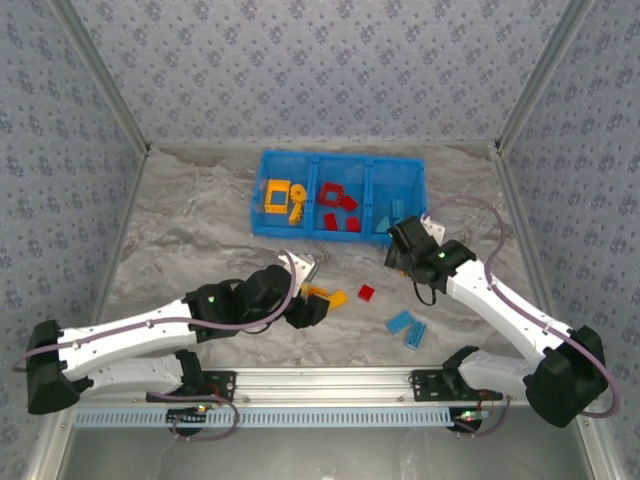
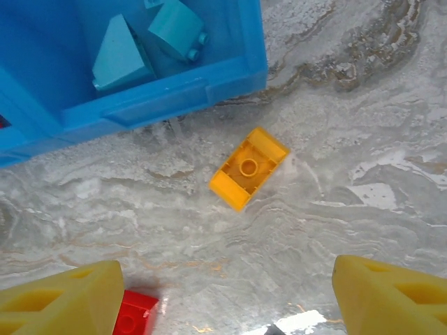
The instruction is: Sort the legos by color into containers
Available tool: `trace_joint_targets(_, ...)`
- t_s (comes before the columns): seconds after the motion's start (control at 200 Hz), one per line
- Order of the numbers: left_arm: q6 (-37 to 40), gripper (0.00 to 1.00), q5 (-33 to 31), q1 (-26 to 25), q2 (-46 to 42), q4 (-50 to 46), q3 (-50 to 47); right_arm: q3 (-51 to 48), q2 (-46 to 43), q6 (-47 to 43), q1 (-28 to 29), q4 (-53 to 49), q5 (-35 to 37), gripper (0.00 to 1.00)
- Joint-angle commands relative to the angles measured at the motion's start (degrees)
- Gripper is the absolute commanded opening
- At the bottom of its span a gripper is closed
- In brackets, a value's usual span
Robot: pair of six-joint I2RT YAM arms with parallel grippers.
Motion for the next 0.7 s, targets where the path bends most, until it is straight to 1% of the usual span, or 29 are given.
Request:
trace_joint_targets(0.0, -1.0, 0.68, -4.0, -0.3, -0.6, 1.4, 0.4, -1.1, -0.9, 2.1, 0.2, 2.1, -0.4, 0.81)
trace_joint_targets(0.14, -0.6, 0.68, -3.9, -0.2, 4.3, -1.0, 2.4, -2.5, -3.2, 0.9, 1.3, 2.8, -1.3, 0.77)
trace_joint_targets(0.25, -0.5, 0.68, -4.1, -0.2, 5.5, -1.0, 3.1, -2.5, -5.0, 0.5, 2.7, 0.7, -1.3, 0.77)
trace_joint_targets(0.35, -0.7, 0.68, -5.2, -0.2, 5.2, -1.6, 3.5, -2.5, -5.6, 1.0, 4.4, -3.0, -1.4, 0.75)
trace_joint_targets(0.415, -1.4, 0.68, -6.6, -0.2, 4.2, -2.0, 3.6, -2.2, -5.9, 2.8, 4.7, -7.3, -0.9, 0.74)
trace_joint_targets(0.485, -2.1, 0.68, -7.9, -0.2, 2.6, -2.0, 3.4, -2.3, -6.4, 4.6, 4.7, -10.0, -2.3, 0.72)
trace_joint_targets(0.545, -3.0, 0.68, -9.7, -0.2, 1.0, -2.4, 3.0, -3.0, -7.3, 5.8, 5.3, -8.8, -5.0, 0.66)
trace_joint_targets(0.575, -3.4, 0.68, -10.9, -0.2, 0.0, -2.8, 2.8, -3.1, -7.2, 6.5, 6.6, -7.8, -5.8, 0.64)
trace_joint_targets(0.61, -4.1, 0.68, -12.6, -0.2, -1.2, -3.4, 2.6, -2.8, -6.5, 7.7, 9.0, -6.7, -5.6, 0.64)
trace_joint_targets(0.66, -5.4, 0.68, -15.6, -0.2, -3.0, -5.2, 2.3, -2.1, -4.4, 8.4, 14.1, -4.4, -4.5, 0.65)
trace_joint_targets(0.695, -6.3, 0.67, -17.5, -0.2, -4.6, -6.5, 2.0, -1.9, -2.8, 7.0, 17.8, -0.3, -4.7, 0.68)
